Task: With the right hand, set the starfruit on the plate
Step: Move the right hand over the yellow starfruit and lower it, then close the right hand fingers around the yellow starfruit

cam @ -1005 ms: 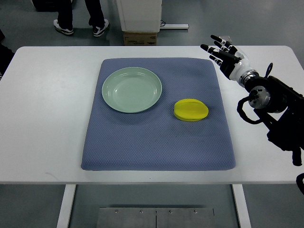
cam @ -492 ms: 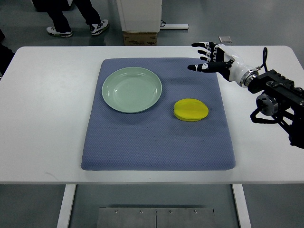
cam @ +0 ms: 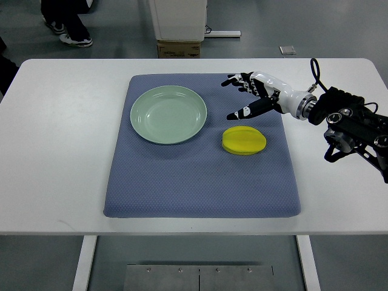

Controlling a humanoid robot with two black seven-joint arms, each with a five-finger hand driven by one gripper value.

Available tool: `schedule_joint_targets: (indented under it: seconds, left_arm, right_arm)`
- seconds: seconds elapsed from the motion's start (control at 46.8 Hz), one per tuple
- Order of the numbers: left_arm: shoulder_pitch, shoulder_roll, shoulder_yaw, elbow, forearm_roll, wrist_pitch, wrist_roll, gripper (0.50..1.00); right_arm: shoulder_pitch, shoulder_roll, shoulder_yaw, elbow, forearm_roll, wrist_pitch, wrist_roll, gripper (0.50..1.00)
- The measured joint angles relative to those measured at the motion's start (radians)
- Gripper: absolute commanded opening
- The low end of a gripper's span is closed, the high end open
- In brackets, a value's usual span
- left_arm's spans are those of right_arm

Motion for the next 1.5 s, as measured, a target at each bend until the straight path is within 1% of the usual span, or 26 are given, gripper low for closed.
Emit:
schedule_joint_targets:
  seconds: [0.235, 0.385, 0.556, 0.877, 1.048, 1.283, 1.497]
  left_arm:
    - [0.000, 0.000, 0.001, 0.000, 0.000, 0.000, 0.000, 1.000]
    - [0.000, 0.000, 0.000, 0.000, 0.000, 0.000, 0.000, 1.000]
    - [0.000, 0.000, 0.000, 0.000, 0.000, 0.000, 0.000, 1.000]
    - [0.000, 0.000, 0.000, 0.000, 0.000, 0.000, 0.000, 1.000]
    - [0.000, 0.000, 0.000, 0.000, 0.000, 0.000, 0.000, 1.000]
    - [0.000, 0.000, 0.000, 0.000, 0.000, 0.000, 0.000, 1.000]
    - [0.000, 0.000, 0.000, 0.000, 0.000, 0.000, 0.000, 1.000]
  right_arm:
    - [0.016, -0.013, -0.030, 0.022, -0.069, 0.027, 0.000, 1.000]
    - [0.034, -0.034, -0.069, 0.078, -0.088, 0.028, 0.000, 1.000]
    - [0.036, -0.036, -0.088, 0.088, -0.135, 0.027, 0.000, 0.996]
    - [0.028, -0.025, -0.122, 0.088, -0.191, 0.012, 0.002, 0.989]
    - [0.023, -0.023, -0.166, 0.086, -0.213, -0.010, 0.021, 0.985]
    - [0.020, -0.023, -0.185, 0.082, -0.229, -0.016, 0.045, 0.981]
    - [0.018, -0.023, -0.212, 0.078, -0.233, -0.052, 0.067, 0.983]
